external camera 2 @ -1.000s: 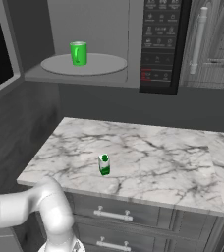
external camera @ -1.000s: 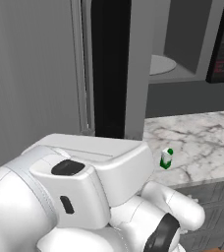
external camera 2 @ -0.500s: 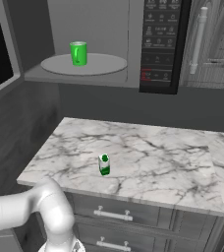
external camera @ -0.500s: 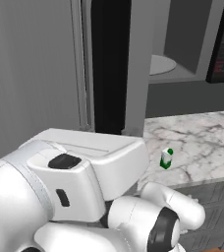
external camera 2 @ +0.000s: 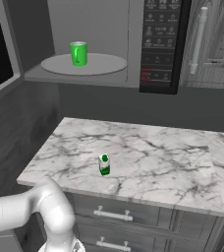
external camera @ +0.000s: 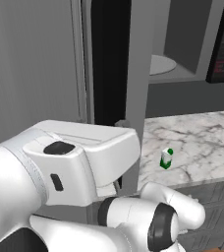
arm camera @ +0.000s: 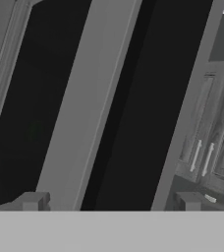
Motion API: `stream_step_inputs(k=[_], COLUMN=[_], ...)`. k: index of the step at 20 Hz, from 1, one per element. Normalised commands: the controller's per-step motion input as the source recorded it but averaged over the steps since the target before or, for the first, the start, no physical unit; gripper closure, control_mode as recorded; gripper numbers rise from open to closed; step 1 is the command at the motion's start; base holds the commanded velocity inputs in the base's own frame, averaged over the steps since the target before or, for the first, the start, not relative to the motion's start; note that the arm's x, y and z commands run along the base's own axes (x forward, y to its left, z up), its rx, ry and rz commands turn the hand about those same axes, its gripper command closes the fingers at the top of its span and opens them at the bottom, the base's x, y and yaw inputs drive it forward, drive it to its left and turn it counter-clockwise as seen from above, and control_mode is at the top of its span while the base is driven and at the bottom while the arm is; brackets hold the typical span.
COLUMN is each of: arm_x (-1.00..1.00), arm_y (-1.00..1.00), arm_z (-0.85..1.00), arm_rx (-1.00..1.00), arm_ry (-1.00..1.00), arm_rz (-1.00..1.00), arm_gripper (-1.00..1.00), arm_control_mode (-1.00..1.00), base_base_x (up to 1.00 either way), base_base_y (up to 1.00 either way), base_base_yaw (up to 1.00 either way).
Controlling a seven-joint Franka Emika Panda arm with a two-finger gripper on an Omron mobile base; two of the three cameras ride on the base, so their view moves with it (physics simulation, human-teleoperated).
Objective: Pick the mug from the counter and place it inside the microwave. Then close the microwave.
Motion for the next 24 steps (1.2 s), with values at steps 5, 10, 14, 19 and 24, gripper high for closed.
stream_step_inputs(k=[5, 10, 14, 19, 24], arm_x=[0.12, 0.05, 0.0, 0.11, 0.36], arm_y=[0.0, 0.0, 0.0, 0.0, 0.0], arm_z=[0.0, 0.0, 0.0, 0.0, -0.06], arm_rx=[0.0, 0.0, 0.0, 0.0, 0.0], arm_ry=[-0.03, -0.02, -0.02, -0.01, 0.0], arm_rz=[0.0, 0.0, 0.0, 0.0, -0.02], arm_gripper=[-1.0, -1.0, -1.0, -1.0, -1.0], arm_control_mode=[-1.0, -1.0, -1.0, -1.0, -1.0], base_base_x=[0.0, 0.0, 0.0, 0.0, 0.0], base_base_y=[0.0, 0.0, 0.0, 0.0, 0.0], base_base_yaw=[0.0, 0.0, 0.0, 0.0, 0.0])
